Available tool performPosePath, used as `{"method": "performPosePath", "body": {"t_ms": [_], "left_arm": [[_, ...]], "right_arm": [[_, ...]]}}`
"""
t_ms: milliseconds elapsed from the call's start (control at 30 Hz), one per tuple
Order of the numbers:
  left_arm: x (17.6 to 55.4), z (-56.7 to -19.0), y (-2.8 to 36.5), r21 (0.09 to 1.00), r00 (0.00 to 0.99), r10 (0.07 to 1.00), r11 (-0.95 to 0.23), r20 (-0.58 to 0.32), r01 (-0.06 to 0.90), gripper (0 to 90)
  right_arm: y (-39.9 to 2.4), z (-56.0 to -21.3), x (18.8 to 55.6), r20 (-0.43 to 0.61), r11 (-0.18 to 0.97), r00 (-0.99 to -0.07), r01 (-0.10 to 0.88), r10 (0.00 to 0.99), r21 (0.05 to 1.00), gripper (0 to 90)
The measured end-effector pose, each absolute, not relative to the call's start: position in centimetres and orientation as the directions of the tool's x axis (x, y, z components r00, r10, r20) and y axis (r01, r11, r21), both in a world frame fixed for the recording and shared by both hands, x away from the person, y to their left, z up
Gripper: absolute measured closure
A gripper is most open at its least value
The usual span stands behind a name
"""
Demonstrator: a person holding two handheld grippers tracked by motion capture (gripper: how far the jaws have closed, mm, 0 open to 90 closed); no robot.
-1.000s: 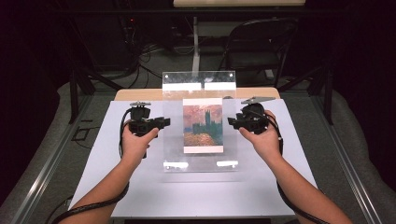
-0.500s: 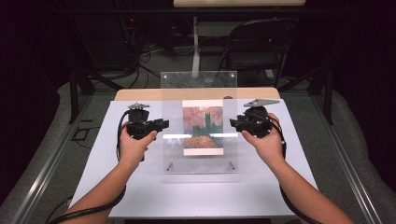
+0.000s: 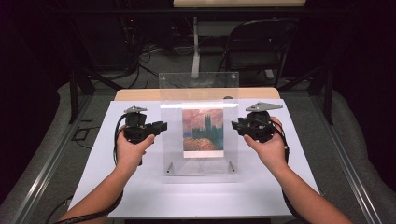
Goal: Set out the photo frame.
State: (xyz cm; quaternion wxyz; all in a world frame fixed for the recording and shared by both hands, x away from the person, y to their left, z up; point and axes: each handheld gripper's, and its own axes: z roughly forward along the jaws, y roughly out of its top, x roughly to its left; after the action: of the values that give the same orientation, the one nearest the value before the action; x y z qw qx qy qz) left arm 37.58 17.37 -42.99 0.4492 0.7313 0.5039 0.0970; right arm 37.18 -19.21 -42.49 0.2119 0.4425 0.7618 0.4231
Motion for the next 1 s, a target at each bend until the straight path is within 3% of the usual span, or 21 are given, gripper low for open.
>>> {"method": "performPosePath", "body": {"t_ms": [1000], "left_arm": [[34.8, -42.5, 17.7, 0.77, 0.508, 0.808, -0.111, -0.298, 0.628, 74.3]], "right_arm": [[-19.9, -42.1, 34.2, 0.062, 0.238, -0.542, 0.467, 0.838, 0.852, 74.4]]}}
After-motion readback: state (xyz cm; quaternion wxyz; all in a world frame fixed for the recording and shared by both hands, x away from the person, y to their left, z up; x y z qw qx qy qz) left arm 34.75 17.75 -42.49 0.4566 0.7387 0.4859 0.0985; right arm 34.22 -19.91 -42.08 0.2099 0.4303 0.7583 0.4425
